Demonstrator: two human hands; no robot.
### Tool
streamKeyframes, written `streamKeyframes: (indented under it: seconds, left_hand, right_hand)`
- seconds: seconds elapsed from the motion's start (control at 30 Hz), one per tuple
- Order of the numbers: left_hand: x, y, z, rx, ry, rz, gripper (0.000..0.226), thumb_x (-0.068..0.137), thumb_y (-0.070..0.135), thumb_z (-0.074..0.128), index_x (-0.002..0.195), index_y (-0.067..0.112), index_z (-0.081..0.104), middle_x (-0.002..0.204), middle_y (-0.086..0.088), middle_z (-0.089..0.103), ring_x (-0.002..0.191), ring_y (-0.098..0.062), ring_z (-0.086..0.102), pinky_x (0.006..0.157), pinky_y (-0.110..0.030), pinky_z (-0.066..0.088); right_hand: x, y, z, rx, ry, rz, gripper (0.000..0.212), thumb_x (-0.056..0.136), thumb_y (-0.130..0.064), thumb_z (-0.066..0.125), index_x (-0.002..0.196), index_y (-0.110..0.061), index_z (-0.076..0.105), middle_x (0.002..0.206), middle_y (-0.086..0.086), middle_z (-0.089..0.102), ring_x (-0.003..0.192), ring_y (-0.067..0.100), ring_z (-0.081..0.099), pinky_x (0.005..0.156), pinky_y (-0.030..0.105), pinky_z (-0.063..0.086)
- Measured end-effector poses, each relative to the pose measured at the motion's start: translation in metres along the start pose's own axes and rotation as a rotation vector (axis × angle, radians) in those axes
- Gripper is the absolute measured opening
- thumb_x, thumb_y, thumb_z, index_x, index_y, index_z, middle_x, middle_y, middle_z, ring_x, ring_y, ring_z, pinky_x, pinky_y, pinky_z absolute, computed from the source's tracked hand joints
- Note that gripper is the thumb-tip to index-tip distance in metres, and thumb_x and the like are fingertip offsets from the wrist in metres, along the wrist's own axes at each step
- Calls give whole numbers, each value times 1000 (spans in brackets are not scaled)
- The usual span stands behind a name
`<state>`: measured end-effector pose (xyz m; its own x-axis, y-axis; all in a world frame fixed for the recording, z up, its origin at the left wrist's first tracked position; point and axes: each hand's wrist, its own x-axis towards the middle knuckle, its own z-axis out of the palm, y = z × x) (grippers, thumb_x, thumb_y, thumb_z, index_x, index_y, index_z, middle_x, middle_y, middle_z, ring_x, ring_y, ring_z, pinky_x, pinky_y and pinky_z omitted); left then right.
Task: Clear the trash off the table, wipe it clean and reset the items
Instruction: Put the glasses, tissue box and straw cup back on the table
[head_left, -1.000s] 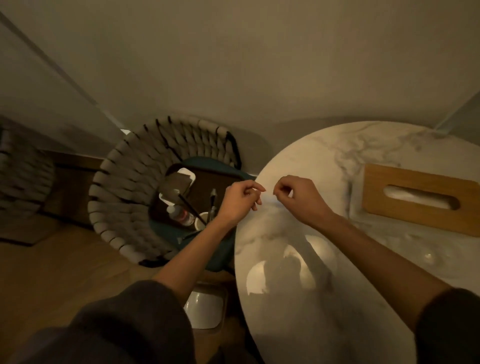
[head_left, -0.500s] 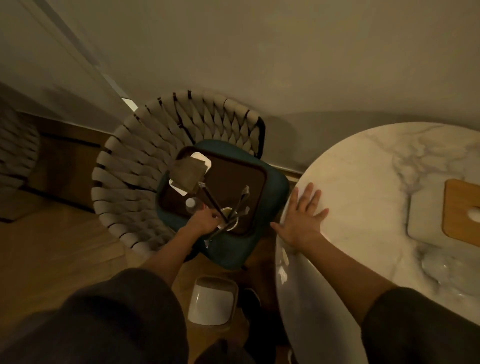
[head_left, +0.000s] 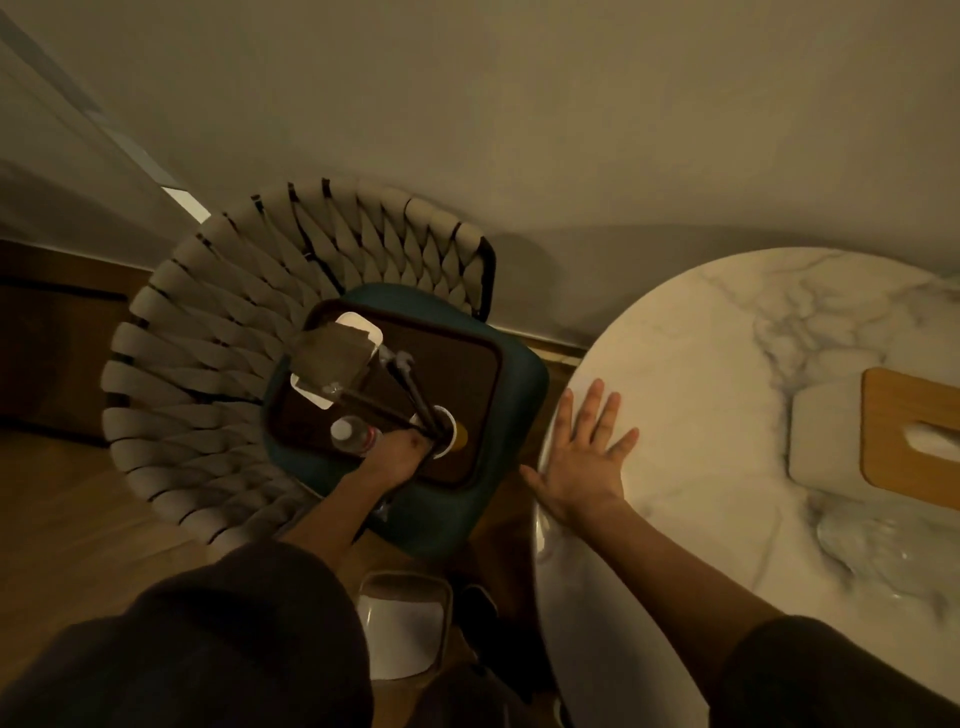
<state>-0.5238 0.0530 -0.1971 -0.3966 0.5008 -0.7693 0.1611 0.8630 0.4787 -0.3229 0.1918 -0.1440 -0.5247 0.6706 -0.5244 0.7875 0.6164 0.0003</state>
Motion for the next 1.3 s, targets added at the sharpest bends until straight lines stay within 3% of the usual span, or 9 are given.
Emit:
streamKeyframes:
  seconds: [0.1,0.2,0.3,0.43,0.57,0.77,0.9,1.1,1.3]
  left_hand:
    - [-13,26,-25,31,74,87,27,100,26,47,94,10,68,101,-15,68,90,-25,62,80,-36,48]
    - [-35,61,-60,124,169,203,31,100,28,49,100,5,70,98,-11,68,93,-24,63,78,-34,45]
    - [-59,107,-94,193,226,313,28,98,30,51,101,11,71,101,-8,68,97,-22,62,82,-32,45]
    - [-78,180,-106,350,195,408,21,94,18,54,100,16,74,112,-4,69,109,-21,60,90,-28,41]
    - [-94,257,-65,400,97,530,21,93,16,54,91,24,73,104,1,69,101,-16,60,90,-31,45]
    - [-85,379,33,437,-18,642,31,91,24,53,89,0,72,90,-16,72,88,-29,67,85,-44,53]
    - [-71,441,100,428,-134,580,32,93,24,52,94,-1,71,97,-21,71,90,-33,69,86,-46,55]
    - [-53,491,168,543,-211,443,57,97,55,37,119,9,61,114,-13,65,90,-29,67,76,-39,53]
    - [-53,514,189,630,-336,411,63,98,60,27,127,11,55,112,-10,67,98,-27,66,88,-39,43]
  right_hand:
    - [-1,0,-6,18,-37,-3,113,83,-79,33,142,-11,-34,146,24,-44,134,49,-36,110,70,-2]
    - [-4,6,-18,100,-116,-61,107,85,-77,35,146,-16,-29,149,18,-41,137,44,-35,112,66,-5]
    - [-4,33,-46,301,-156,-126,87,94,-61,42,155,-20,-4,160,14,-22,147,37,-16,118,59,6]
    - [-4,91,-62,320,-15,21,76,94,-51,49,154,-21,13,162,17,-1,148,39,3,117,56,18]
    - [-22,117,-37,277,-130,52,90,88,-58,54,154,-27,1,160,18,-20,146,44,-11,114,64,10]
    - [-56,141,3,332,-33,153,103,85,-68,50,152,-29,-18,150,17,-41,140,42,-32,109,72,0]
    - [-58,145,8,349,-34,144,106,83,-70,50,150,-30,-22,146,15,-47,136,40,-39,106,73,-7]
    - [-53,149,4,356,-70,149,104,84,-70,49,149,-33,-22,145,14,-49,133,40,-43,104,72,-12]
    - [-49,150,4,356,-34,159,103,83,-68,52,151,-33,-19,145,17,-48,131,43,-45,99,75,-16]
